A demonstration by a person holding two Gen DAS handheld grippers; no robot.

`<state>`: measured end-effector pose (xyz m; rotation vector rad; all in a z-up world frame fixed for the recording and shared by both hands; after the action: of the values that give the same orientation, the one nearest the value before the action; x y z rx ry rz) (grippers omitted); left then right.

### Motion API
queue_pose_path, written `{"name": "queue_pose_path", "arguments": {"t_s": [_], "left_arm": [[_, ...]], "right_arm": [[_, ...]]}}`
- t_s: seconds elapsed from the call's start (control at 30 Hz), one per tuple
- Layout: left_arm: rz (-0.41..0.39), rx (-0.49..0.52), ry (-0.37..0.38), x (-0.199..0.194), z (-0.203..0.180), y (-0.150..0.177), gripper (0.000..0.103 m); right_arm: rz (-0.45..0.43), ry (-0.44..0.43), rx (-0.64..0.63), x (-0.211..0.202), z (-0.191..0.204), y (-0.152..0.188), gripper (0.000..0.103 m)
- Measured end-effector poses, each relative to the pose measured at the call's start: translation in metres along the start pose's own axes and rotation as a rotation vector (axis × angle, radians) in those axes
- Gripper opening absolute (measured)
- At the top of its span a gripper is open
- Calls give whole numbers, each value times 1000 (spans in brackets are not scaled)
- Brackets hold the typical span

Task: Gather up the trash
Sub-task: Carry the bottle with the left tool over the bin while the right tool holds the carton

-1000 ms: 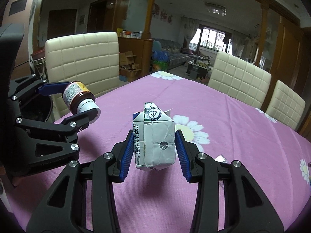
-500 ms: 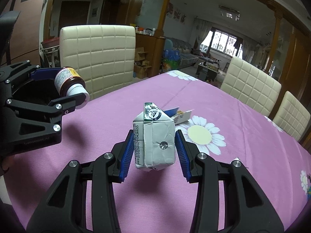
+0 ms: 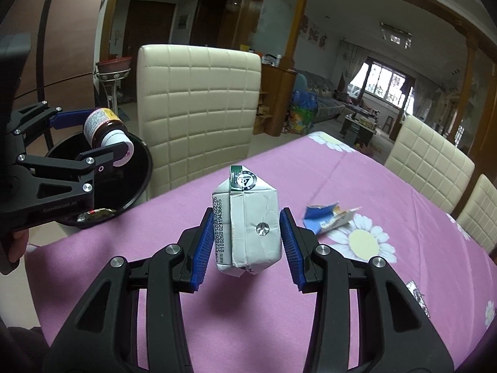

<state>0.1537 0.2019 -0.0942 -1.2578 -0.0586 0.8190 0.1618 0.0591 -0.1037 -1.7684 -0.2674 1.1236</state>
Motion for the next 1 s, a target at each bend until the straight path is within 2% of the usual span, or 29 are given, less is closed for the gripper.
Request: {"name": "queue_pose_path", "arguments": {"t_s": [0.27,0.7,1.0], "left_arm": [[46,-70,-106,10,49,24,68],[109,-130,-104,24,75,50,68],[117,-156,-133,27,95,56,68]], "right_arm": [[-18,-68,-68,12,48,-20,40],[-36,-206,-120,32,110,-47,40],[-24,-244,-124,54,127,-54,40]]}}
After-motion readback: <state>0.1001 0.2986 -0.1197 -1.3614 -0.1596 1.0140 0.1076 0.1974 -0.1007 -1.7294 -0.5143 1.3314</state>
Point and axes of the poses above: each gripper's, at about its wrist camera, not at the fingertips, and x roughly the way its jaws point, z to its left, y to its underside, the point moved 9 cm from there along x, roughly the way its jaws point, and after that the axes turned 12 degrees about -y, right-handed, at the moved point
